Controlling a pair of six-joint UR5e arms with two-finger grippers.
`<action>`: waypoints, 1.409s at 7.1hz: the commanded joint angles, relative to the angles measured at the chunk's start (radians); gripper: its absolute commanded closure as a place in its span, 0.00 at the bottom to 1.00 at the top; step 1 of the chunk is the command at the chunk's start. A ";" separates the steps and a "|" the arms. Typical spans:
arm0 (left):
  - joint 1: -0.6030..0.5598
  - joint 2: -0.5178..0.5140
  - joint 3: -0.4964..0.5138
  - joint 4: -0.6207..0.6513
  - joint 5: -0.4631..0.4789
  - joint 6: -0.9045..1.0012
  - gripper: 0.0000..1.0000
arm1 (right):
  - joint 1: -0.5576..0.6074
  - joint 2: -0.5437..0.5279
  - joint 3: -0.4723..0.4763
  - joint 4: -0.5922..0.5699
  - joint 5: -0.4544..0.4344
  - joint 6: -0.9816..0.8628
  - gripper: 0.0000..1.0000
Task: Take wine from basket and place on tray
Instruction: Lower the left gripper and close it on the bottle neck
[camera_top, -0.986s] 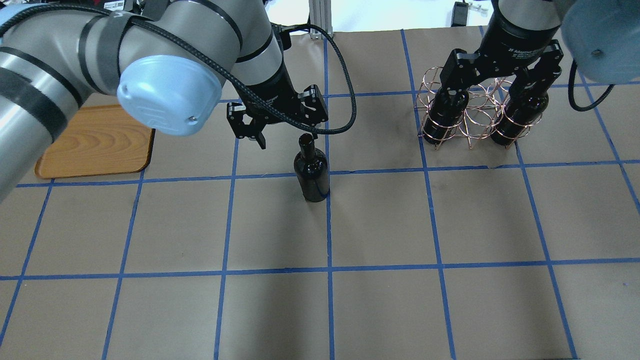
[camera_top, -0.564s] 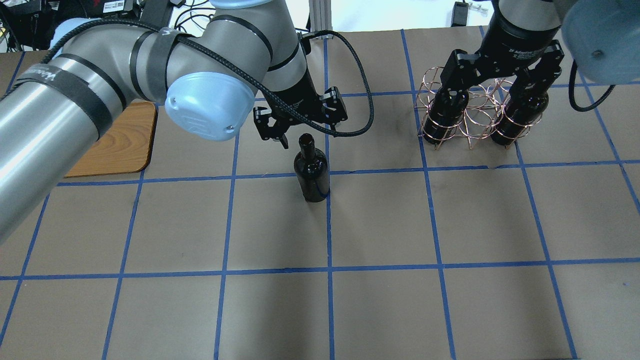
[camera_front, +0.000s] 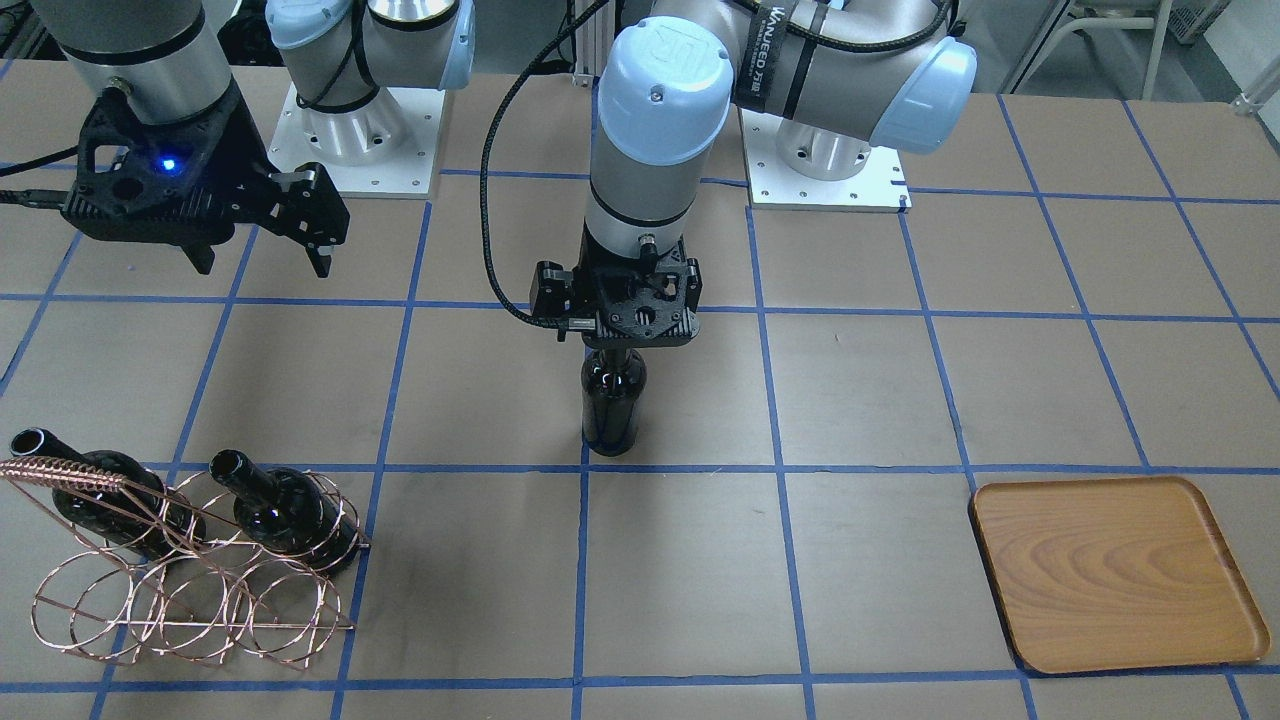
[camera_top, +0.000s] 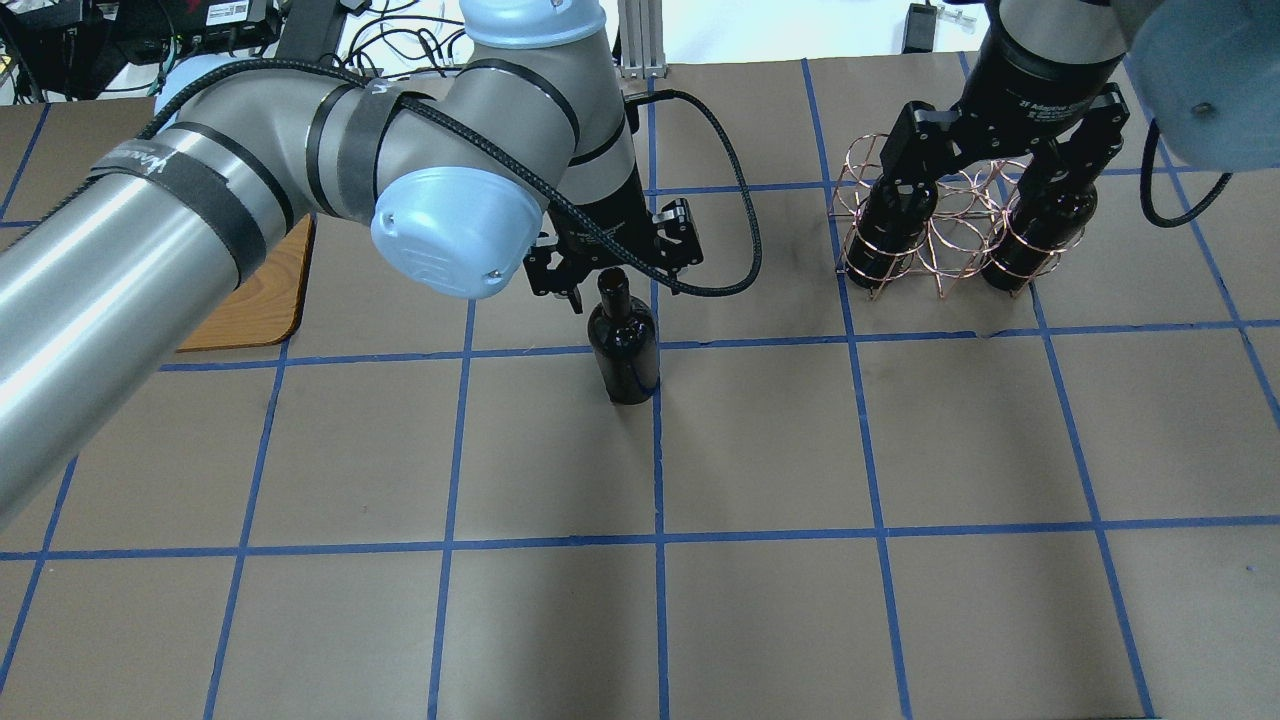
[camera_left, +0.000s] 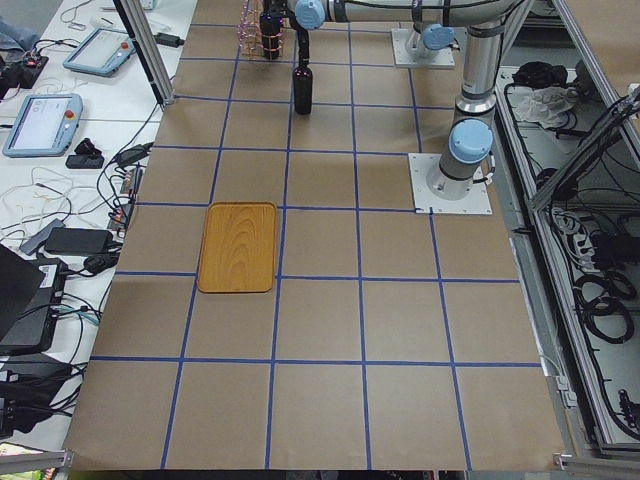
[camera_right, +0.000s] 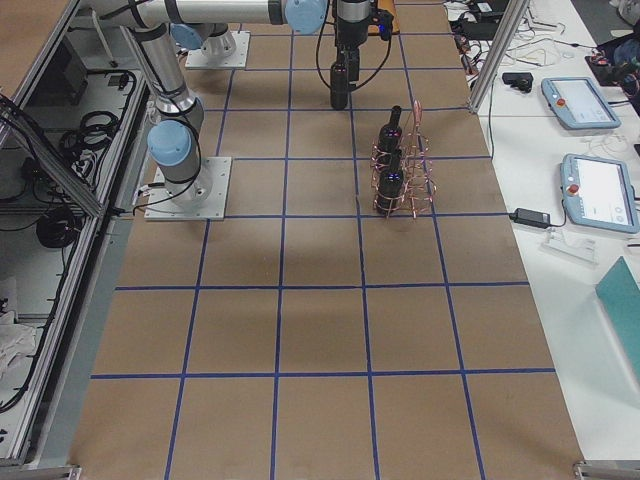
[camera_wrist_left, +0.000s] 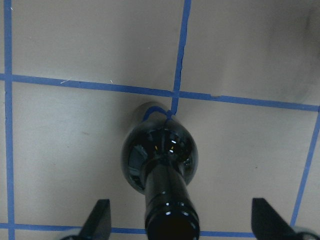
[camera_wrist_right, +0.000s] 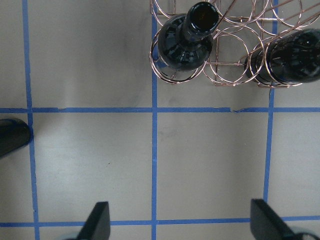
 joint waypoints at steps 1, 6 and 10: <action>-0.001 -0.005 -0.005 0.002 0.011 -0.003 0.10 | 0.000 -0.008 0.003 0.018 0.009 0.000 0.00; 0.001 -0.016 -0.008 0.005 0.014 -0.028 0.25 | 0.000 -0.008 0.003 0.032 0.010 0.000 0.00; -0.001 -0.024 -0.010 0.008 0.011 -0.028 0.33 | 0.000 -0.008 0.003 0.026 0.010 0.000 0.00</action>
